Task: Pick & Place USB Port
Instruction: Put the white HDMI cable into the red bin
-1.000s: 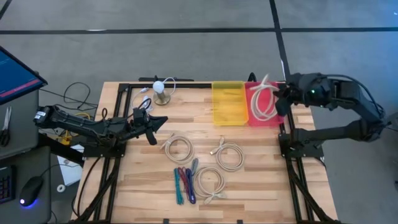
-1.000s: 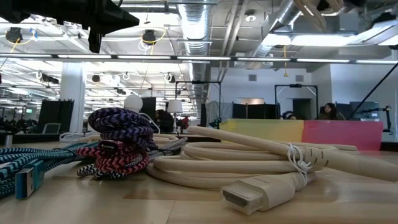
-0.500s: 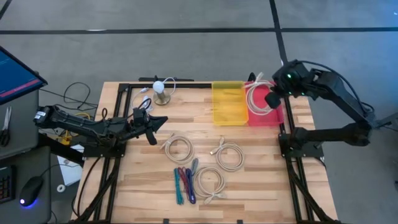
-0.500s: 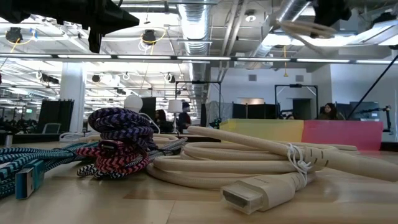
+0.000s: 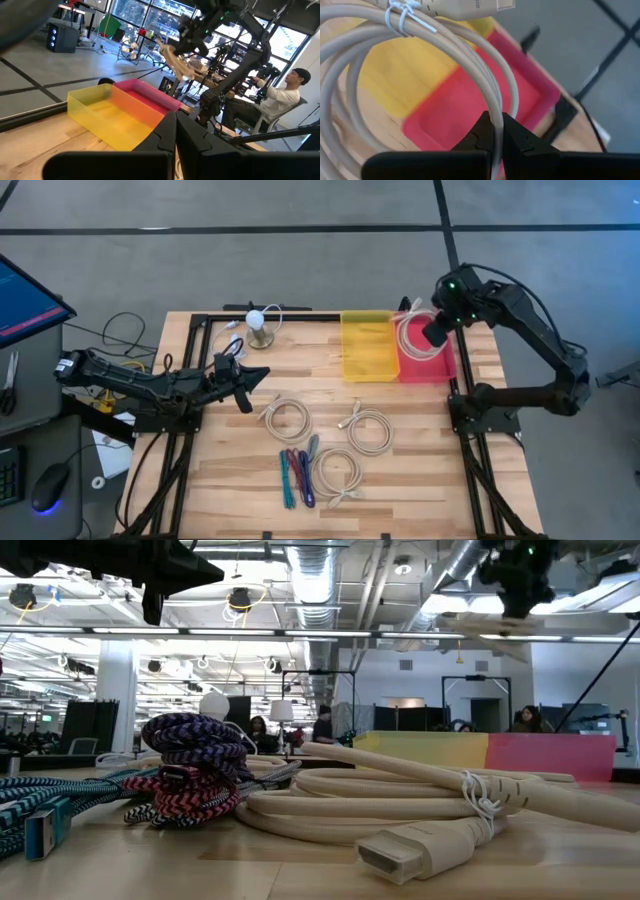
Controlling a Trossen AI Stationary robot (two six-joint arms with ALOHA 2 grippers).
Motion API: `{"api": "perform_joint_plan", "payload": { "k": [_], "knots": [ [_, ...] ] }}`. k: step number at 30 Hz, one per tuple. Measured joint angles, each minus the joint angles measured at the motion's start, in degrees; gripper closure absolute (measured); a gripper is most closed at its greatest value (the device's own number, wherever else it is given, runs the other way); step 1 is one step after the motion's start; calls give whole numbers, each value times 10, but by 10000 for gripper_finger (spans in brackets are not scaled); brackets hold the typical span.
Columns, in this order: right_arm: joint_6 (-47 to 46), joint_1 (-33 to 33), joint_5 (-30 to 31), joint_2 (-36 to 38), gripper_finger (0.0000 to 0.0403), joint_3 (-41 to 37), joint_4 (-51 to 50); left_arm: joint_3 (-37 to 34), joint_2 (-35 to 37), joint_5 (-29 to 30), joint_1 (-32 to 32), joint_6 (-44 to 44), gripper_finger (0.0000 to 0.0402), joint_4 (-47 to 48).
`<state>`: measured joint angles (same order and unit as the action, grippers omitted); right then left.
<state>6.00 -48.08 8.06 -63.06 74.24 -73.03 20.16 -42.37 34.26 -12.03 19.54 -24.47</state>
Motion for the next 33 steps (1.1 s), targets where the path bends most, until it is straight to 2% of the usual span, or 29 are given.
{"api": "perform_joint_plan", "payload": {
  "k": [6,13,18,26,33],
  "knots": [
    [15,-51,-58,41,400,-102,67,-11,0,0,0,0,396,0],
    [30,-76,-67,38,400,-176,110,-30,0,0,0,13,396,0],
    [2,-76,-66,37,400,-192,158,-31,0,0,0,19,396,0],
    [-65,-69,-38,37,400,-192,177,-31,0,0,0,22,396,0],
    [-96,-47,10,21,400,-193,151,-31,0,0,0,22,396,0]
  ]
}}
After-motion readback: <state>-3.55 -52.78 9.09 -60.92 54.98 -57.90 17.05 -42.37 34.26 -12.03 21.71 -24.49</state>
